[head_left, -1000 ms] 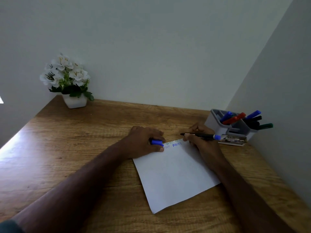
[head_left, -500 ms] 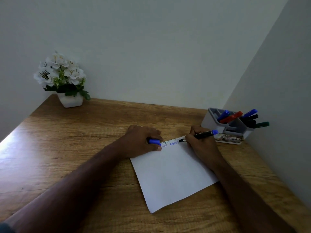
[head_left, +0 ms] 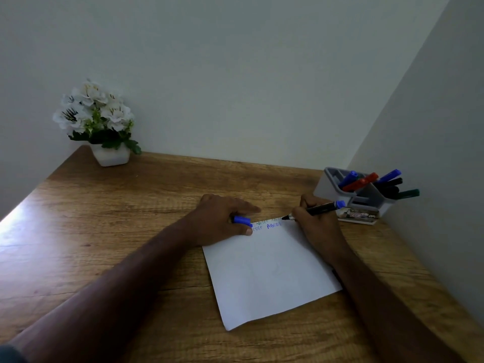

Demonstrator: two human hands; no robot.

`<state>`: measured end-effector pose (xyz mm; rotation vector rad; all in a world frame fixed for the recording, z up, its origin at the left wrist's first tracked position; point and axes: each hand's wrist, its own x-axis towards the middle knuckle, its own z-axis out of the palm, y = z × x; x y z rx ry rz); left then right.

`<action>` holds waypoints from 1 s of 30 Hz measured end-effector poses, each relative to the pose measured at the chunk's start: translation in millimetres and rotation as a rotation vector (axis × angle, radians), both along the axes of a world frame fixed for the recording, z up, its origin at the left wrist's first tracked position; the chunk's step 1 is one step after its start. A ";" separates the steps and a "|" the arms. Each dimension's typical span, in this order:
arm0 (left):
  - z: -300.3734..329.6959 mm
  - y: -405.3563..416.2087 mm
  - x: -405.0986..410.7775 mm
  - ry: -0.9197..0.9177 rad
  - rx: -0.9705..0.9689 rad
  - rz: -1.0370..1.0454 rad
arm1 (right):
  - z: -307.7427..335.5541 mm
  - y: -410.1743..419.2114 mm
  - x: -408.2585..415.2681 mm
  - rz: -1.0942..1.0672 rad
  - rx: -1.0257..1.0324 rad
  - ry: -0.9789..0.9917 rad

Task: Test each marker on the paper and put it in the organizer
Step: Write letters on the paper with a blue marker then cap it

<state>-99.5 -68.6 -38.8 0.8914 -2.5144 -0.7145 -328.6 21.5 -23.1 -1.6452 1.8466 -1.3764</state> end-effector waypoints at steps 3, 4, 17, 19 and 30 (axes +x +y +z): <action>5.9 4.5 -0.9 -0.179 -0.055 -0.063 | 1.6 0.4 3.0 -0.002 -0.001 0.029; 6.7 4.6 -1.4 -0.216 -0.069 -0.081 | 2.0 1.1 4.3 0.003 -0.012 0.036; 5.5 3.6 -2.1 -0.165 -0.025 -0.075 | -2.1 -1.3 1.6 0.028 -0.011 0.026; 6.0 4.0 -2.1 -0.164 -0.023 -0.075 | -1.9 -0.9 0.9 0.018 -0.012 0.017; 6.4 4.3 -1.5 -0.166 -0.029 -0.075 | -2.0 -1.6 1.4 -0.015 -0.024 0.029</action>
